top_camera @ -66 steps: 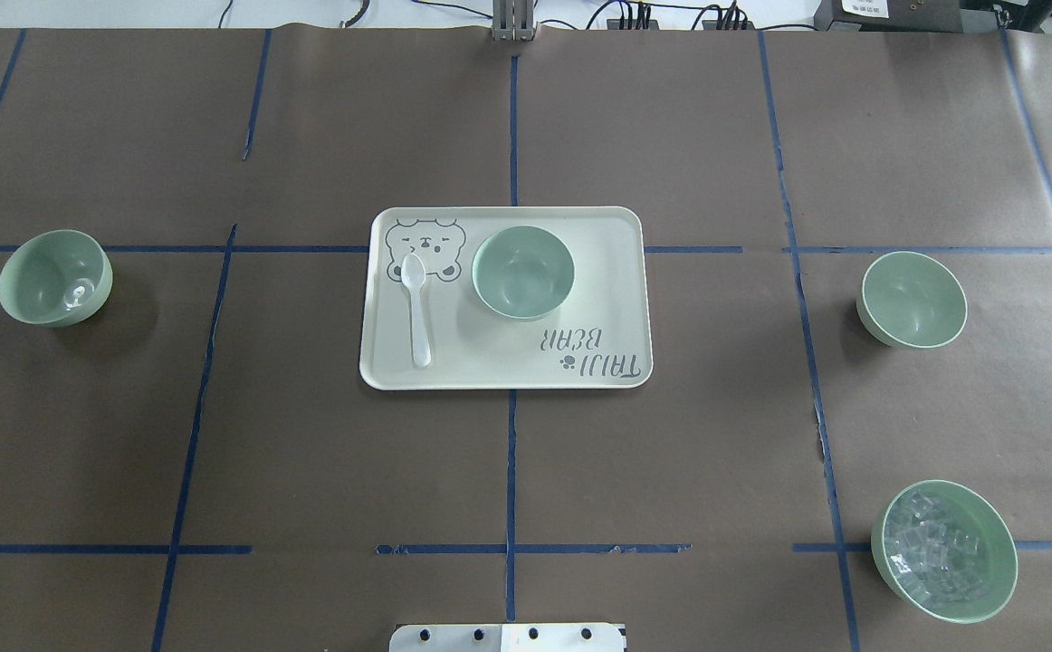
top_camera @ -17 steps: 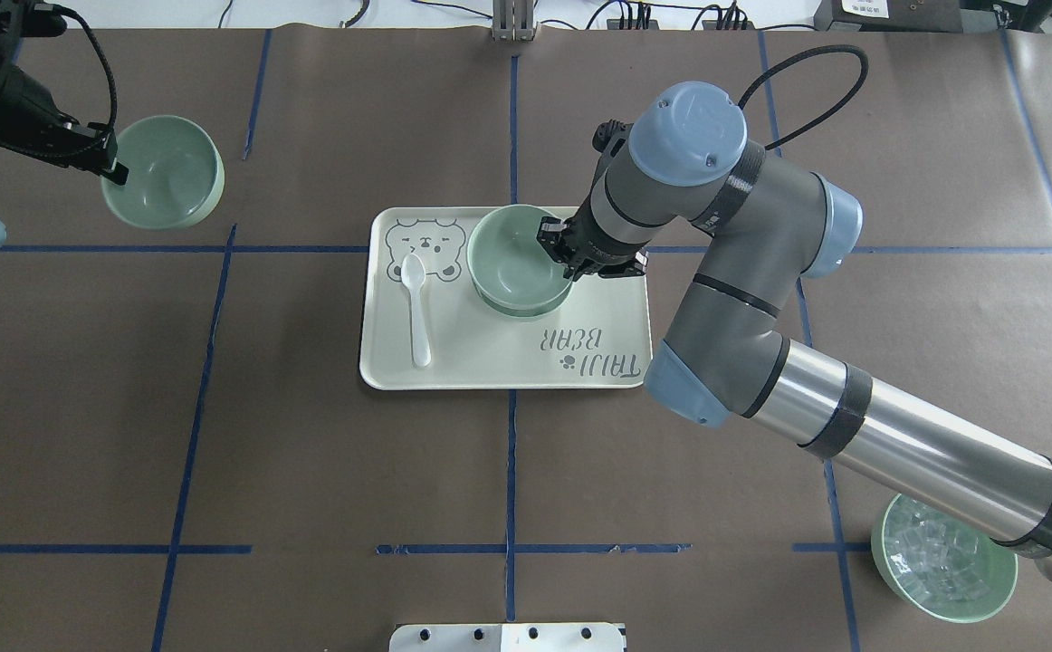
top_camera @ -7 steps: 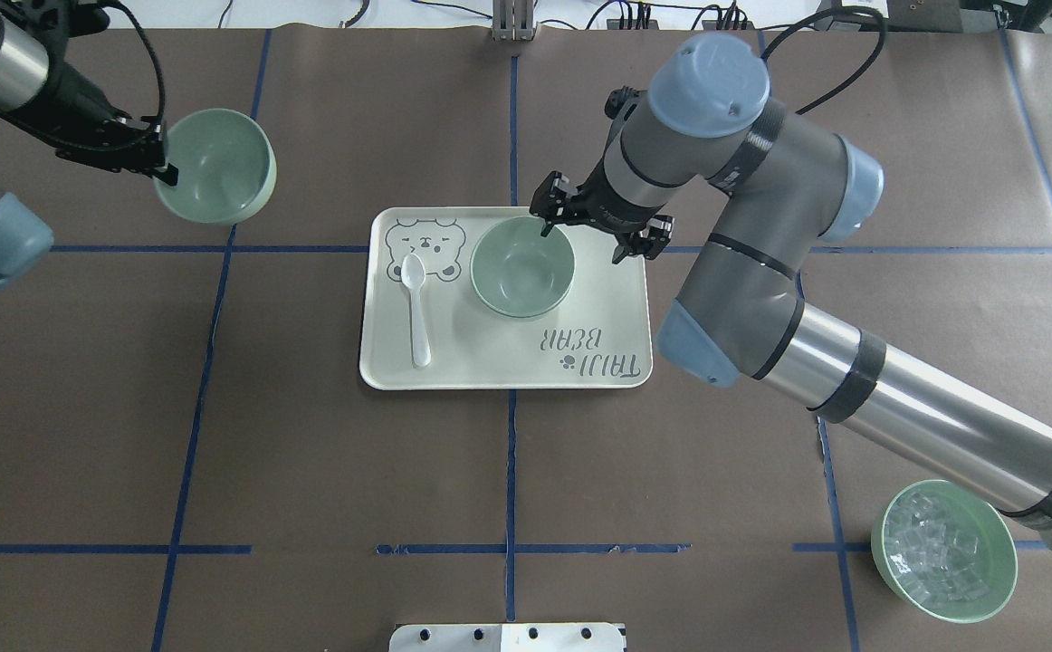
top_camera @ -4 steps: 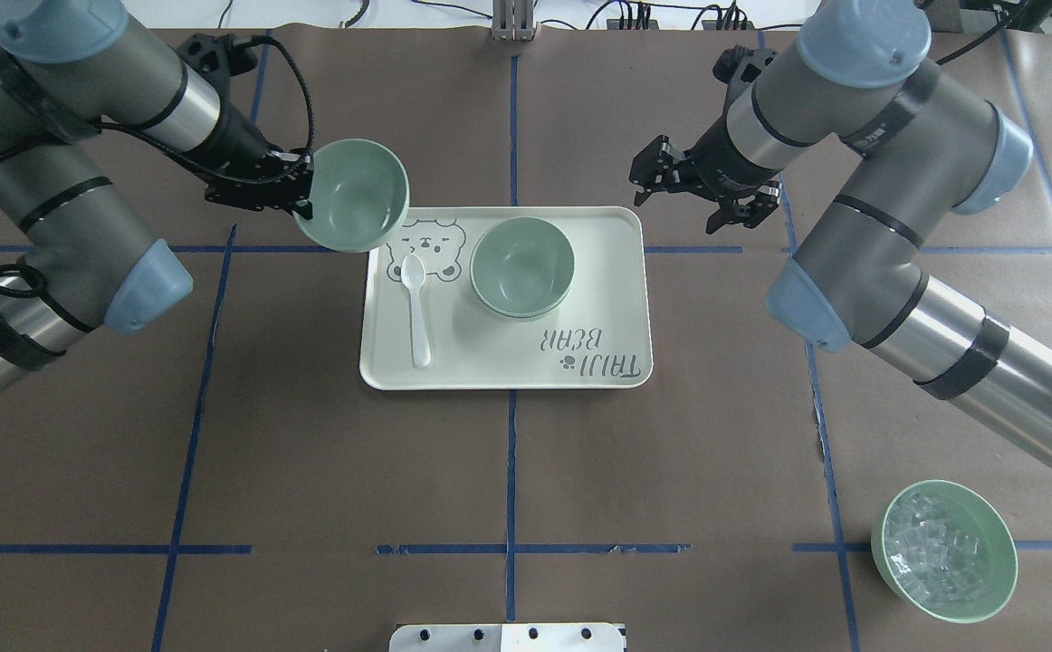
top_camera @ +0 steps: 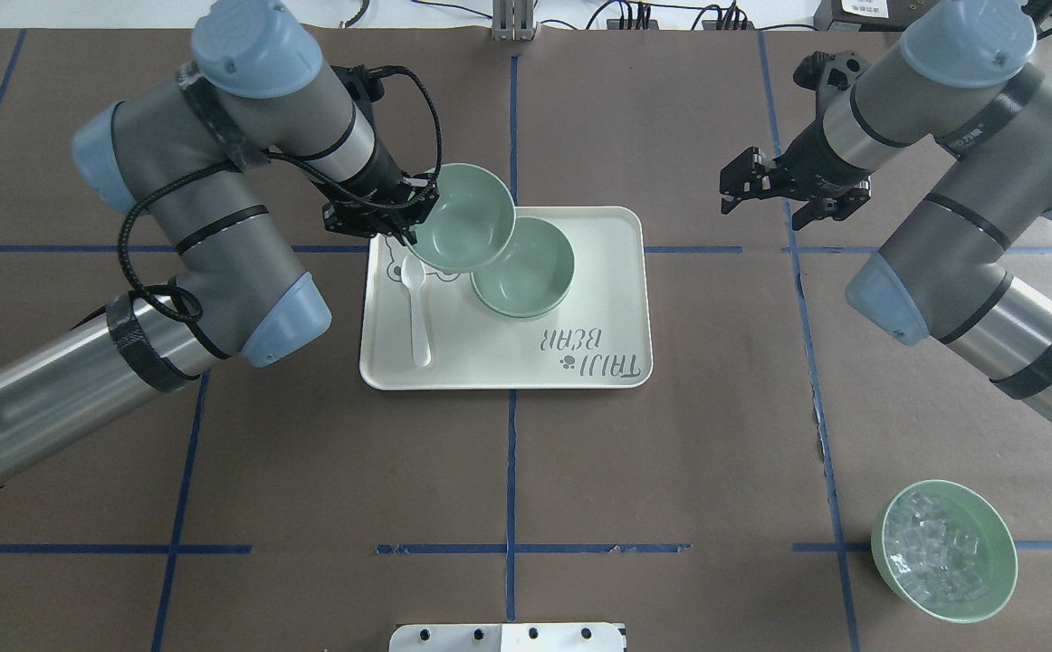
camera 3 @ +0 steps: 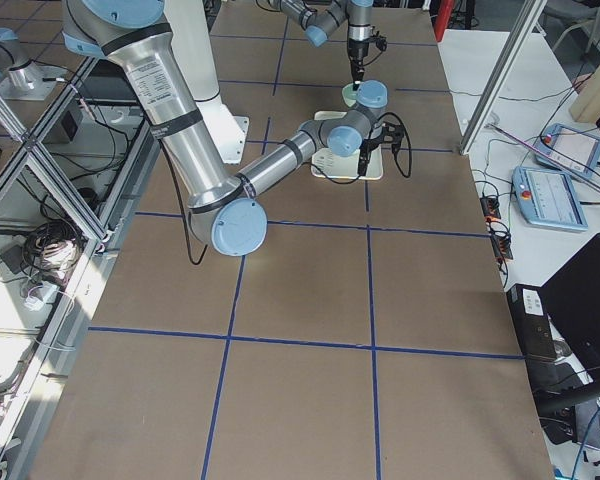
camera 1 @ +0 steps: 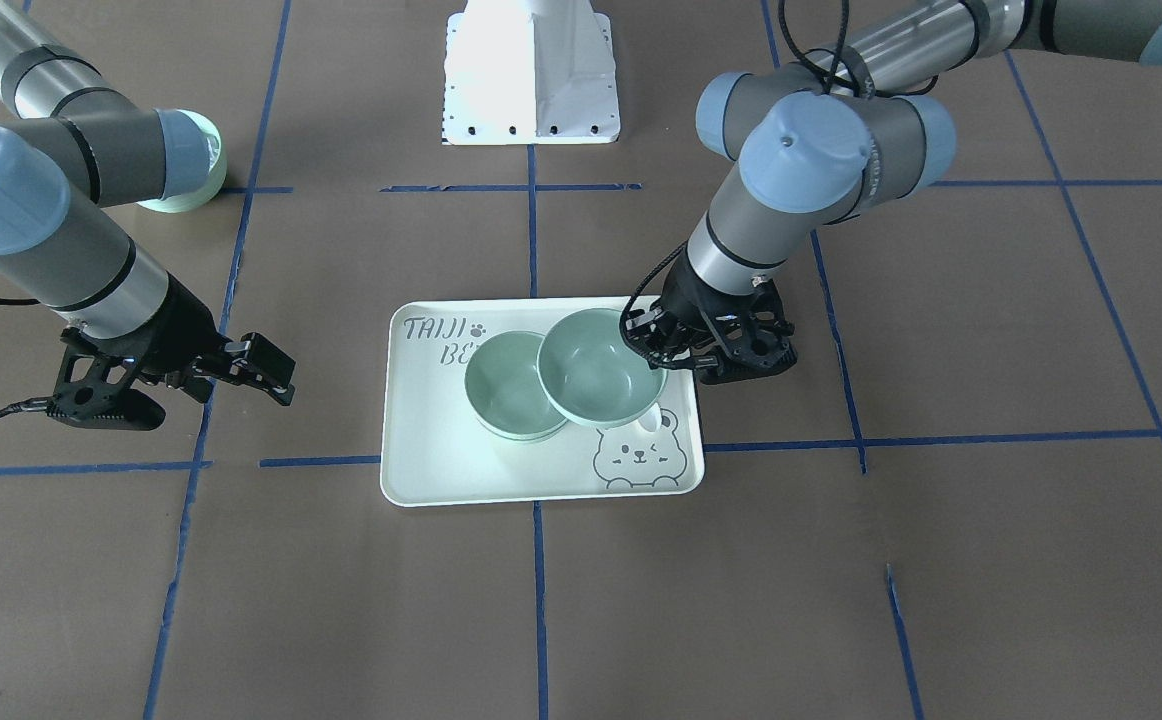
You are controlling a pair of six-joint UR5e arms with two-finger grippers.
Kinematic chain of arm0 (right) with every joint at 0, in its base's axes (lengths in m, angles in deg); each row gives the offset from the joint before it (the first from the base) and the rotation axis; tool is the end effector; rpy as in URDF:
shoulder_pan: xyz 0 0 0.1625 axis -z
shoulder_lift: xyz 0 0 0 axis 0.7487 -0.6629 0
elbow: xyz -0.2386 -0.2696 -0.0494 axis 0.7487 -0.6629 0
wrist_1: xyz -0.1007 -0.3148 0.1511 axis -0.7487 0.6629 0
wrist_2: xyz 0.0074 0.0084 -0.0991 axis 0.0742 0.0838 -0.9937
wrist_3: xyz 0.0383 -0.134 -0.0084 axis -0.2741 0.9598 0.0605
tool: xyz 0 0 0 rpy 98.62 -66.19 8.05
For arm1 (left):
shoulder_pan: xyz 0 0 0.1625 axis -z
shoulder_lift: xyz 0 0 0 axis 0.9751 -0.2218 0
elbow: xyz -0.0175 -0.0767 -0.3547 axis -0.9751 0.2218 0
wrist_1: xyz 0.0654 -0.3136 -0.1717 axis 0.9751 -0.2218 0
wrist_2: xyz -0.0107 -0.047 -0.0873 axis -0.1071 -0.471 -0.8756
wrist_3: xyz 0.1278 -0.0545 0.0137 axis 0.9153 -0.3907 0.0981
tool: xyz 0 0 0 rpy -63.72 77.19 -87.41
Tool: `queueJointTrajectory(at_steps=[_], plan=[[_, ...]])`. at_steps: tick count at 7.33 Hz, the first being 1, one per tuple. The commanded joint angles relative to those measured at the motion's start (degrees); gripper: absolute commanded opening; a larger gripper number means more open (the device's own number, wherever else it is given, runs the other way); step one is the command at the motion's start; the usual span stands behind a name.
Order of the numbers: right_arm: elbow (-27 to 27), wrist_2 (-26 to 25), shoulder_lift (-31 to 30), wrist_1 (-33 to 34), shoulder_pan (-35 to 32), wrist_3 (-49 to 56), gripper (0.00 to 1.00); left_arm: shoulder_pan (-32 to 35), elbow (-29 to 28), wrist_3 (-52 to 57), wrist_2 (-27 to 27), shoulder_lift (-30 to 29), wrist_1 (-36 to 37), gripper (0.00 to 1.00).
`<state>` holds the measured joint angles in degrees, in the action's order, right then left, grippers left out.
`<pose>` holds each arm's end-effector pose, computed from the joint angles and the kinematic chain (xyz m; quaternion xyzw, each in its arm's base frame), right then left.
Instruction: Stack green bowls together
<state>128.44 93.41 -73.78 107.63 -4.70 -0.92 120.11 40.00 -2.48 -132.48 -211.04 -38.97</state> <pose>-0.3164 -0.5078 0.3484 0.0107 -0.4546 0.0800 0.8870 0.4435 -0.4970 0.2099 -0.0205 0.4659 -0.1102 0.8777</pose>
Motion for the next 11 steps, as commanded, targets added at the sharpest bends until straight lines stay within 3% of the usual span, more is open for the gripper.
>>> queueJointTrajectory(at_steps=[1,8,10,11], plan=[[0.0,-0.6,-2.1,0.0,-0.6,3.5,1.0,-2.4,-2.4,-2.6,1.7,-3.0,1.4,0.0],[0.1,-0.5,-4.2,-0.1,-1.4,7.6,1.0,-4.2,-6.3,-3.2,1.7,-5.8,0.7,0.0],[0.3,-0.5,-4.3,-0.1,-1.4,7.6,1.0,-4.3,-8.4,-3.2,1.8,-5.8,-2.4,0.0],[0.5,-0.3,-4.3,-0.1,-1.5,7.5,1.0,-4.3,-8.7,-3.2,2.5,-5.8,-2.9,0.51]])
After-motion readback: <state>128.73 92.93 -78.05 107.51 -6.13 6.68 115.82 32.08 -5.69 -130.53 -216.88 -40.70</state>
